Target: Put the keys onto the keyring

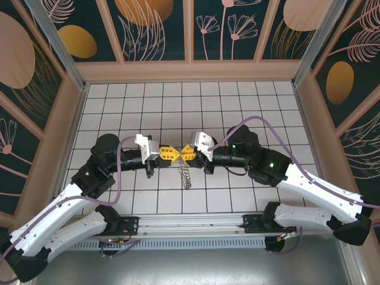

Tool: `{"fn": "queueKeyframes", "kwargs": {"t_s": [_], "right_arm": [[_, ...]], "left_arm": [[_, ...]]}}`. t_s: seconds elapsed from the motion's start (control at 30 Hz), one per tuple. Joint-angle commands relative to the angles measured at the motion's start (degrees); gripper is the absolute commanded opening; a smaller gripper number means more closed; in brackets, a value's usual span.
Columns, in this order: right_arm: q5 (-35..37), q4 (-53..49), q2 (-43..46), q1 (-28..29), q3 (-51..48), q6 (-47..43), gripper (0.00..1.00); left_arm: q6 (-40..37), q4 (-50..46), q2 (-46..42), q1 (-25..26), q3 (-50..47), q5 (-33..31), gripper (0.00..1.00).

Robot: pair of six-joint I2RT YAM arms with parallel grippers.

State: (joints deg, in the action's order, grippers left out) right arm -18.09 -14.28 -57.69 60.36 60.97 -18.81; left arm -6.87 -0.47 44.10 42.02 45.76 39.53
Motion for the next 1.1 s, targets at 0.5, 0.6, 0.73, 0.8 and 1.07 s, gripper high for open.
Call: {"fn": "queueKeyframes", "kwargs": {"t_s": [0.5,0.6,0.73,0.8,1.07], "right_arm": [[6.9,-15.5,-6.1,0.6,12.3,-8.7,0.0],[6.6,-16.8,-7.3,0.6,13.0,-9.2,0.0],[6.2,-17.2,-7.8,0.6,12.9,-9.3,0.0],[6.1,-17.4,-8.0,0.6,13.0,-9.2,0.0],[4.7,-19.5,-9.5,1.0,15.2,-9.8,0.0]], "left_arm": [[-12.8,-17.2,8.2,0.3,7.4,-10.3,0.19],[-12.3,-15.4,8.2,0.3,7.0,-9.6,0.16],[-11.8,-15.1,7.6,0.3,7.1,-9.2,0.19],[-11.6,-15.1,6.2,0.4,7.2,-9.1,0.21],[-10.6,-15.3,4.6,0.3,7.5,-7.0,0.21]]}}
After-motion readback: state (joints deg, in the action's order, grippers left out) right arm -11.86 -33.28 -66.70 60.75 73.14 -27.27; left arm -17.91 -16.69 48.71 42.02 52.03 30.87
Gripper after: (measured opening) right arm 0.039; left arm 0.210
